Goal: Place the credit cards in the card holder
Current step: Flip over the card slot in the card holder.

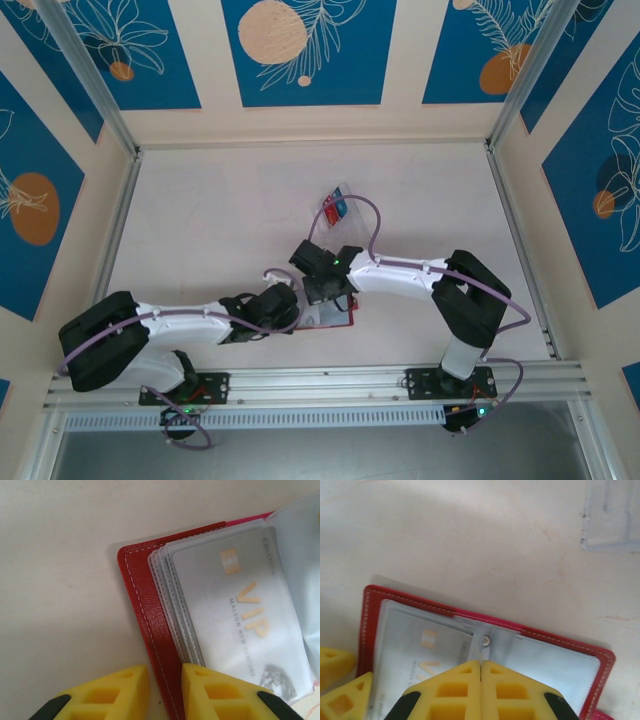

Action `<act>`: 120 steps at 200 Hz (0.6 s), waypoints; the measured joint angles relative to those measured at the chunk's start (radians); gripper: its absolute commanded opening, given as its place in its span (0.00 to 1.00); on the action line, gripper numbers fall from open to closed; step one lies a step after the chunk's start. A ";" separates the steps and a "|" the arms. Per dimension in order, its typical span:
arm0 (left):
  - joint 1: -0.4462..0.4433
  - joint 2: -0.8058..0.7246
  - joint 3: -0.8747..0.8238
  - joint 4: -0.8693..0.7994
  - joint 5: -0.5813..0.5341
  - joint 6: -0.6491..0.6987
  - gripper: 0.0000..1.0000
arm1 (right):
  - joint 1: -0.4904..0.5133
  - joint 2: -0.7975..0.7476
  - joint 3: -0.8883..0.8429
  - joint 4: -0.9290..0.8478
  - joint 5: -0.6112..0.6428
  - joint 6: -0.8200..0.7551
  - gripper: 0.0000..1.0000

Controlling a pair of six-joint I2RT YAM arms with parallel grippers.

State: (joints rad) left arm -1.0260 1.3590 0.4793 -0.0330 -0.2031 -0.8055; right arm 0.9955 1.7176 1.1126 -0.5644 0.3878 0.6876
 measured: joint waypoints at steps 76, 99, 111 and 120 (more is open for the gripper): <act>-0.003 -0.003 0.001 -0.003 -0.003 -0.008 0.25 | -0.045 -0.001 -0.031 0.161 -0.267 0.033 0.24; -0.005 -0.013 -0.003 -0.005 -0.003 -0.008 0.26 | -0.068 -0.006 -0.058 0.210 -0.330 0.038 0.24; -0.005 -0.024 -0.009 -0.005 -0.003 -0.008 0.28 | -0.071 -0.027 -0.066 0.217 -0.340 0.037 0.25; -0.005 -0.037 -0.016 -0.011 -0.003 -0.008 0.29 | -0.071 -0.053 -0.072 0.218 -0.343 0.036 0.27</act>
State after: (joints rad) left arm -1.0309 1.3216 0.4637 -0.0437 -0.2066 -0.8135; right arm 0.9241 1.6642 1.0405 -0.3466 0.0444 0.7238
